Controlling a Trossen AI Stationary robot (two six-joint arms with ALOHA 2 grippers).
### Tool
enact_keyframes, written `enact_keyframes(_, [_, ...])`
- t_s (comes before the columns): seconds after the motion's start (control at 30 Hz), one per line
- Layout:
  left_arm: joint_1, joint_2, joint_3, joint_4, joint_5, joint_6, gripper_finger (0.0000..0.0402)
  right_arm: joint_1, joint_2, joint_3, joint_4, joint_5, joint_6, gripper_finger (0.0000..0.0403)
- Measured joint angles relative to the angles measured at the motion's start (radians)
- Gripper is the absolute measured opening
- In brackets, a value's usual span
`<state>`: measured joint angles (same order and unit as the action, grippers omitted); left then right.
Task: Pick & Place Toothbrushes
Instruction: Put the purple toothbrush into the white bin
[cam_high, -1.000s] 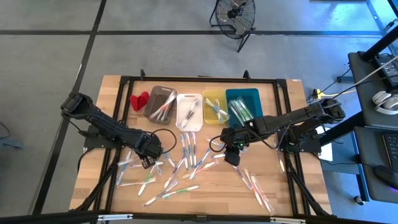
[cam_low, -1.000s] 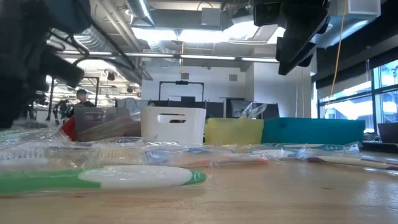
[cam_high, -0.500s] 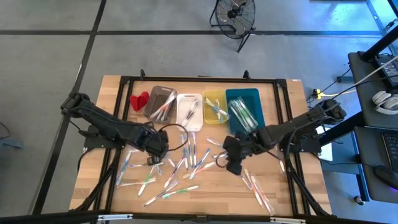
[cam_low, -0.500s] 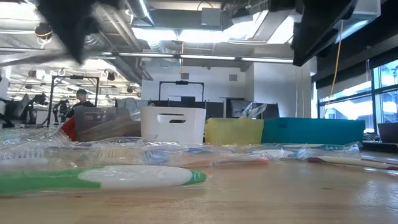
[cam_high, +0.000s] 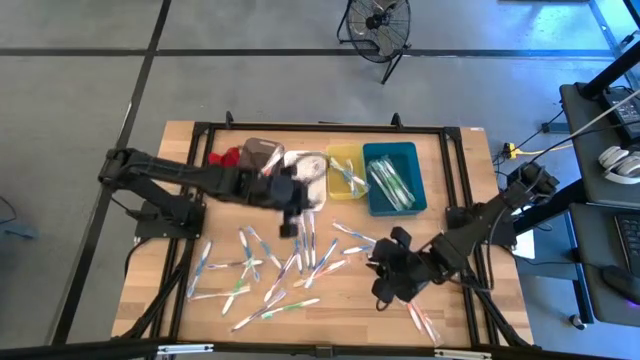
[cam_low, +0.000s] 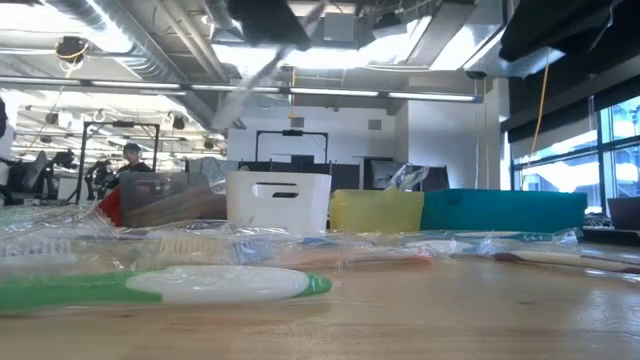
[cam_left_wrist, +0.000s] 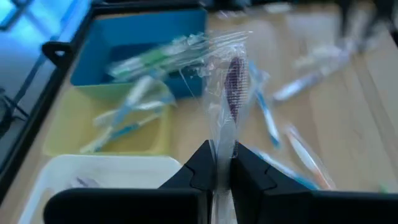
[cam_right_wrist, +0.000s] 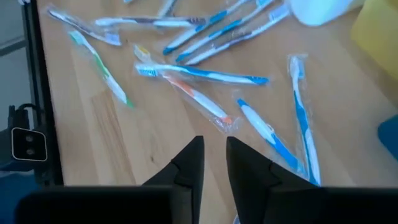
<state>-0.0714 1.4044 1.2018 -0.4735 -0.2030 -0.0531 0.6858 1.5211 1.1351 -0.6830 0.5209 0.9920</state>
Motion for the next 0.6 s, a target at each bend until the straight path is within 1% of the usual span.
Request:
enact_keyframes(0.13, [0.162,0.003,0.000,0.077,0.154,-0.068,0.0023,0.032,0.000,0.000,0.003,0.078,0.000,0.0060])
enact_keyframes(0.2, [0.240,0.020,0.000,0.109,0.178,-0.118,0.0023,0.042,0.000,0.000,0.003,0.113,0.011,0.0056])
enact_keyframes(0.3, [0.350,0.044,0.000,0.107,0.194,-0.179,0.0024,0.054,0.000,0.000,0.007,0.151,0.026,0.0050])
enact_keyframes(0.37, [0.414,0.068,0.000,0.108,0.234,-0.228,0.0024,0.060,0.000,0.000,0.010,0.163,0.025,0.0047])
enact_keyframes(0.43, [0.455,0.106,0.000,0.115,0.251,-0.268,0.0023,0.064,0.000,0.000,0.011,0.171,0.025,0.0045])
enact_keyframes(0.5, [0.474,0.149,0.000,0.131,0.266,-0.288,0.0023,0.065,0.000,0.000,0.011,0.171,0.025,0.0042])
enact_keyframes(0.6, [0.486,0.216,0.000,0.177,0.326,-0.301,0.0023,0.065,0.000,0.000,0.011,0.171,0.026,0.0040])
